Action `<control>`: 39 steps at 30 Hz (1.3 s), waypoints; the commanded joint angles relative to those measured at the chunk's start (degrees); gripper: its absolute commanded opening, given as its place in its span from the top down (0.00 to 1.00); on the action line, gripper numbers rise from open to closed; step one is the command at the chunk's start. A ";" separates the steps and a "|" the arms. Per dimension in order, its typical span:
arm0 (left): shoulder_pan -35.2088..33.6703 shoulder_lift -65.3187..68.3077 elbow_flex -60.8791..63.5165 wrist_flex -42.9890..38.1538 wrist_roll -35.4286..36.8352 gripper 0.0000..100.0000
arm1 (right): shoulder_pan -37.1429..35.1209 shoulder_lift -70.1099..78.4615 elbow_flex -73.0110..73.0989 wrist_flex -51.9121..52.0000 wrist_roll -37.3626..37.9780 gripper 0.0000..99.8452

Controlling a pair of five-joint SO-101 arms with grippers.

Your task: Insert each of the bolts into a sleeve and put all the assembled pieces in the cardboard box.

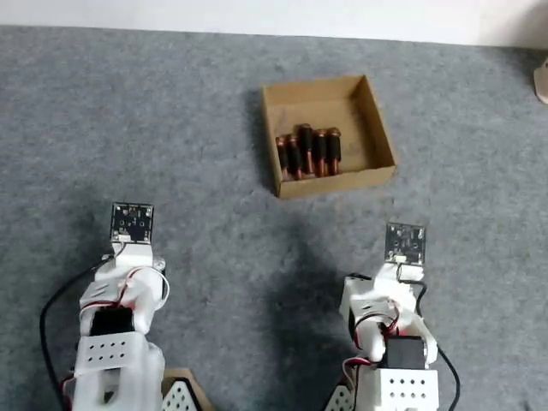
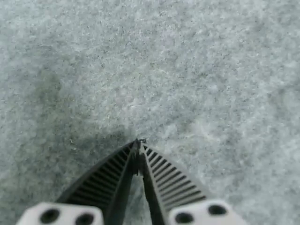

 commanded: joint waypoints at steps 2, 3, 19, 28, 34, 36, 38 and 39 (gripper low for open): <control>-0.84 -0.75 1.45 -0.09 0.18 0.99 | 0.66 0.40 8.48 0.13 -0.18 0.99; -0.84 -0.75 1.45 -0.09 0.18 0.99 | 0.66 0.40 8.48 0.13 -0.18 0.99; -1.27 -28.35 1.36 23.91 5.19 1.00 | 0.66 0.40 8.48 0.13 -0.18 0.99; -1.36 -32.92 1.19 29.98 5.54 0.99 | 0.66 0.40 8.48 0.13 -0.18 0.99; -1.36 -32.92 1.19 30.07 5.45 0.99 | 0.66 0.40 8.48 0.13 -0.18 0.99; -1.36 -32.92 1.19 30.07 5.45 0.99 | 0.66 0.40 8.48 0.13 -0.18 0.99; -1.45 -32.92 1.19 30.07 5.45 0.99 | 0.66 0.40 8.48 0.13 -0.18 0.99; -1.45 -32.92 1.19 30.07 5.45 0.99 | 0.66 0.40 8.48 0.13 -0.18 0.99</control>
